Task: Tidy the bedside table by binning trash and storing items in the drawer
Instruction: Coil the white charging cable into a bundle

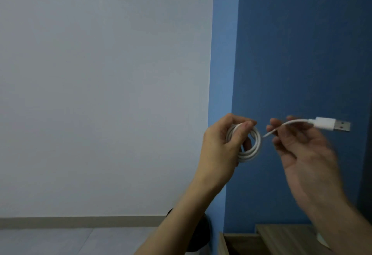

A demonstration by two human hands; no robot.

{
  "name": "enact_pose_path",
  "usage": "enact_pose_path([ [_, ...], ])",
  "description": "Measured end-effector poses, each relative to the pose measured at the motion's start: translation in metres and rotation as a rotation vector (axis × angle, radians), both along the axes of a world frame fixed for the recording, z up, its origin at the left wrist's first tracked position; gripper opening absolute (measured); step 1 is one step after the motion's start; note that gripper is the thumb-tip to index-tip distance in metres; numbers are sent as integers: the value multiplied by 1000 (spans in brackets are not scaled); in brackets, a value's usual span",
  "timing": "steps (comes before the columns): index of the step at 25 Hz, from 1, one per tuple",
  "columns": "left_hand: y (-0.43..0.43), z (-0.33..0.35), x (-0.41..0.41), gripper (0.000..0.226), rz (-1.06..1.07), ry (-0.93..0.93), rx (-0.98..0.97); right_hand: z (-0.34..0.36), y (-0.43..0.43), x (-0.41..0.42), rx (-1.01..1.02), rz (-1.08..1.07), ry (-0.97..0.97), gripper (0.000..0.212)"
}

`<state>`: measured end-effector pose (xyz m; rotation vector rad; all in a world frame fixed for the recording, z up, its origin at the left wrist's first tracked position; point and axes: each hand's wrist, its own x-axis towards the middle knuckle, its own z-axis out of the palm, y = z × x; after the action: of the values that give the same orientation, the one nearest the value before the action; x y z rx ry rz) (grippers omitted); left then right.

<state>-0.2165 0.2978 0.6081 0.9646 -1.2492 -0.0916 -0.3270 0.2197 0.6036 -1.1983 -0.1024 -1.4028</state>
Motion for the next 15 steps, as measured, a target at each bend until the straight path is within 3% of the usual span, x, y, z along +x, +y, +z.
enact_pose_path([
  [4,-1,2,-1,17,50,-64,74,-1,-5,-9,-577,-352,176,14],
  [7,4,6,3,24,140,-207,134,8,-10,-18,-866,-599,329,8],
  [12,10,12,-3,33,326,-472,169,19,-5,-27,-948,-900,390,14],
  [15,10,12,-1,24,231,-522,228,20,4,-30,-1056,-1072,385,14],
])
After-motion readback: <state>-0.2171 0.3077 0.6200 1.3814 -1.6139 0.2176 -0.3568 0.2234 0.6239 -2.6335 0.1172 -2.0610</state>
